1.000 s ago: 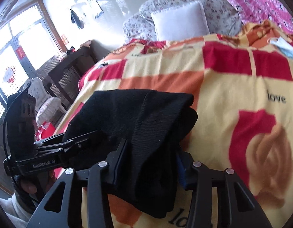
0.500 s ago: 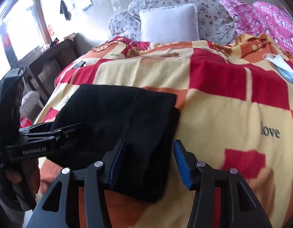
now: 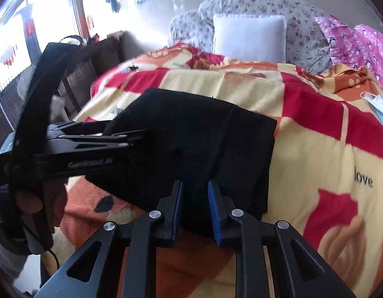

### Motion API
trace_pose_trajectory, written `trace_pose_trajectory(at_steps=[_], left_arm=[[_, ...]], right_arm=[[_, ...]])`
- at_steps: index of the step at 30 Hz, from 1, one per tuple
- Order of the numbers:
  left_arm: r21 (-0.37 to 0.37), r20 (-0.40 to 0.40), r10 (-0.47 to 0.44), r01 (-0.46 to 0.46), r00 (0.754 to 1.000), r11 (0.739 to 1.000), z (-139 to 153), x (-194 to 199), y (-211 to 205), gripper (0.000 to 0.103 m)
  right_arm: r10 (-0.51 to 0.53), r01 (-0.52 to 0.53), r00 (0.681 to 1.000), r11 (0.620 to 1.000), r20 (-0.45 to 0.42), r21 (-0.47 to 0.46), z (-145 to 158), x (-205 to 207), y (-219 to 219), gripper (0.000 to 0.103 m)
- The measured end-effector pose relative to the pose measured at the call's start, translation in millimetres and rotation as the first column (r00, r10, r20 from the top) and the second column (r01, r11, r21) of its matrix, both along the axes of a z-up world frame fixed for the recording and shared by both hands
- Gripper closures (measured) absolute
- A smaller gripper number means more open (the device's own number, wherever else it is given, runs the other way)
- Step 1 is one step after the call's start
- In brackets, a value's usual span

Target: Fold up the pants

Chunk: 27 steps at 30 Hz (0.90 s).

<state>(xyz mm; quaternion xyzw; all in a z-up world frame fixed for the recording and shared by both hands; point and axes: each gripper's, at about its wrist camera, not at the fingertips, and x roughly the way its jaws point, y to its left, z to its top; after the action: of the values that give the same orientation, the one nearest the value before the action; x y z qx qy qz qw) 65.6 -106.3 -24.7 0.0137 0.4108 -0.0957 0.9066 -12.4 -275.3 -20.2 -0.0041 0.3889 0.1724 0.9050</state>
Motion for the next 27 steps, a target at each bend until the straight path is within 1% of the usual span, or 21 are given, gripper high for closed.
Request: trace_pose_trajectory(at_steps=[3, 4, 7, 9, 11, 14, 16, 17, 18, 19, 20, 23, 27], left_arm=[[0.003, 0.006, 0.003, -0.003, 1.0, 1.0, 2, -2, -1, 0.019], [0.0, 0.008, 0.006, -0.006, 1.0, 1.0, 2, -3, -1, 0.019], [0.006, 0.014, 0.01, -0.01, 1.0, 1.0, 4, -6, -1, 0.019], [0.03, 0.029, 0.013, -0.014, 0.999, 0.999, 6, -9, -2, 0.019], [0.052, 0.052, 0.022, -0.025, 0.998, 0.998, 9, -14, -1, 0.019], [0.03, 0.071, 0.029, -0.032, 0.997, 0.999, 13, -20, 3, 0.019], [0.03, 0.086, 0.041, -0.043, 0.995, 0.999, 15, -25, 6, 0.019], [0.038, 0.096, 0.051, -0.055, 0.994, 0.998, 17, -28, 7, 0.019], [0.044, 0.101, 0.057, -0.061, 0.993, 0.997, 18, -30, 8, 0.019], [0.046, 0.106, 0.061, -0.066, 0.993, 0.997, 20, -33, 8, 0.019], [0.038, 0.112, 0.061, -0.066, 0.992, 0.997, 21, -35, 9, 0.019], [0.015, 0.132, 0.07, -0.072, 0.989, 0.997, 25, -44, 12, 0.019], [0.03, 0.139, 0.078, -0.083, 0.987, 0.996, 27, -54, 10, 0.019]], right_arm=[[-0.006, 0.007, 1.0, 0.999, -0.016, 0.037, 10, 3, -7, 0.081], [-0.01, 0.01, 1.0, 0.999, -0.012, 0.041, 14, 3, -8, 0.078], [-0.036, 0.035, 0.999, 0.999, 0.03, 0.039, 28, 6, -10, 0.065], [-0.058, 0.056, 0.998, 0.998, 0.034, 0.039, 30, 12, -9, 0.063], [-0.08, 0.079, 0.996, 0.996, 0.028, 0.034, 26, 21, -9, 0.063], [-0.114, 0.114, 0.993, 0.993, -0.006, 0.003, 8, 30, -9, 0.062], [-0.119, 0.119, 0.993, 0.993, 0.008, 0.004, 7, 28, -9, 0.062], [-0.121, 0.121, 0.993, 0.993, 0.007, 0.006, 9, 26, -9, 0.06], [-0.121, 0.121, 0.993, 0.993, 0.007, 0.012, 12, 24, -9, 0.057], [-0.123, 0.123, 0.992, 0.992, 0.011, 0.018, 16, 21, -10, 0.051], [-0.124, 0.124, 0.992, 0.992, 0.018, 0.016, 18, 18, -10, 0.048], [-0.135, 0.134, 0.99, 0.991, 0.052, 0.021, 28, 4, -11, 0.046], [-0.153, 0.15, 0.986, 0.988, 0.068, 0.045, 37, -9, -14, 0.042]])
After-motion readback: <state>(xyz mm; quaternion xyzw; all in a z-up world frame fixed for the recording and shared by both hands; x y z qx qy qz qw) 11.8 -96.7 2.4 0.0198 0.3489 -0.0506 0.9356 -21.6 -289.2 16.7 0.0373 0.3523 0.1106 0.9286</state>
